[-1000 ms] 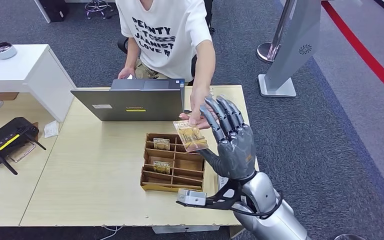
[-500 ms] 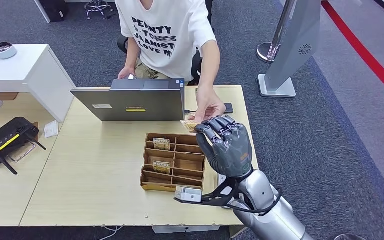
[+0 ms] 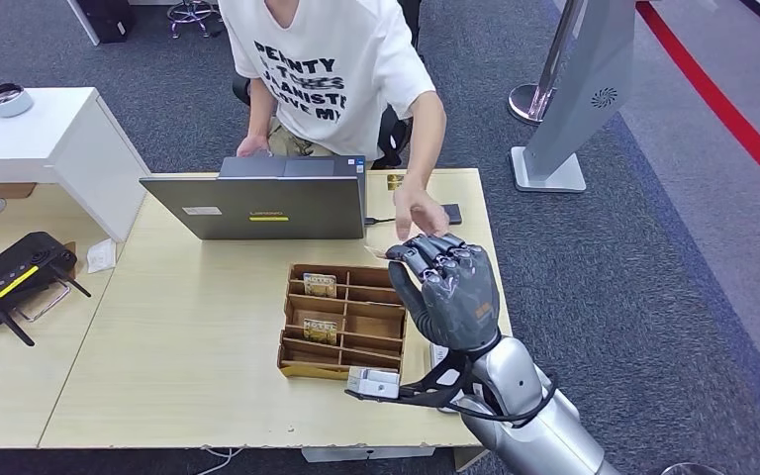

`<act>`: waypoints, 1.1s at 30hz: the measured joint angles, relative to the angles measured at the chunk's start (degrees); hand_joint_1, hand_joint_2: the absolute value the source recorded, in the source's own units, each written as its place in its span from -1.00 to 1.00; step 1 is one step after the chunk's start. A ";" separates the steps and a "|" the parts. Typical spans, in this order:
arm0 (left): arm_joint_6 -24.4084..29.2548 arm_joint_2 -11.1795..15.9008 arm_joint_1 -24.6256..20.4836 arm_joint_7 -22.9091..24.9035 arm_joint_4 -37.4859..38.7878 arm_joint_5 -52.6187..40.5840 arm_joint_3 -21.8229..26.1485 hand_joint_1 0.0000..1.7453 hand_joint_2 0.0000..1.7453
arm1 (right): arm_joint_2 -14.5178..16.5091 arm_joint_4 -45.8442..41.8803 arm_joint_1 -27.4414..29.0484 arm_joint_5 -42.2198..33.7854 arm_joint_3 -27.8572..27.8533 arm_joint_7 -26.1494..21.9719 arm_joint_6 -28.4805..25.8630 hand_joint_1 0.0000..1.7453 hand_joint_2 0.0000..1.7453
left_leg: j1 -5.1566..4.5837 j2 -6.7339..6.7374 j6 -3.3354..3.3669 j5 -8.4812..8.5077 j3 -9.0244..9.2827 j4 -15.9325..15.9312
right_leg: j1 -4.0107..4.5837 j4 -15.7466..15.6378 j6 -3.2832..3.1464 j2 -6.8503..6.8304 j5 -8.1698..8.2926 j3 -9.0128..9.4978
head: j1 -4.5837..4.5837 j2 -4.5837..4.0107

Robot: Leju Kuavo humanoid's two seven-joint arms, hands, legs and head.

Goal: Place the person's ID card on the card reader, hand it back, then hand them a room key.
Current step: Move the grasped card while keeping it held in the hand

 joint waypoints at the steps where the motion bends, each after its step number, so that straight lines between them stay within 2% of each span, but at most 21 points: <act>1: 0.00 0.00 0.00 0.00 0.00 0.00 0.00 -1.00 -1.00 | 0.00 0.00 0.00 0.00 0.01 0.00 0.00 1.00 1.00 | 0.00 0.00 0.00 0.00 0.00 0.00 | 0.00 0.00 0.00 0.00 0.00 0.00 | 0.00 0.00; 10: 0.05 0.00 0.01 -0.07 0.00 0.03 0.00 -1.00 -1.00 | 0.00 -0.03 0.13 -2.71 0.27 -0.11 0.25 1.00 1.00 | 0.00 0.00 0.00 0.00 0.01 0.00 | 0.00 0.00 0.00 0.00 0.00 0.00 | 0.00 0.00; 16: 0.51 0.00 0.15 -0.59 0.00 0.77 0.07 -1.00 -1.00 | 0.00 -2.31 1.68 -16.55 -0.39 -2.26 2.27 1.00 1.00 | 0.00 -0.01 0.00 0.00 0.00 0.00 | 0.00 0.00 0.00 0.00 0.00 -0.01 | 0.01 0.00; 24: 1.74 0.00 1.12 -1.90 0.00 2.26 1.41 -1.00 -1.00 | 0.02 -8.86 9.55 -36.29 -7.87 -6.88 7.83 1.00 1.00 | -0.01 -0.02 0.02 -0.03 -0.03 0.00 | -0.01 -0.02 0.02 -0.02 -0.02 -0.02 | 0.00 0.00; 33: 2.28 -0.02 1.49 -2.10 0.00 3.40 3.27 -1.00 -1.00 | 0.17 -12.40 17.15 -43.71 -16.41 -7.47 10.73 1.00 1.00 | -0.01 0.00 0.04 -0.04 -0.01 0.00 | -0.01 -0.02 0.02 0.00 -0.02 -0.01 | -0.01 0.00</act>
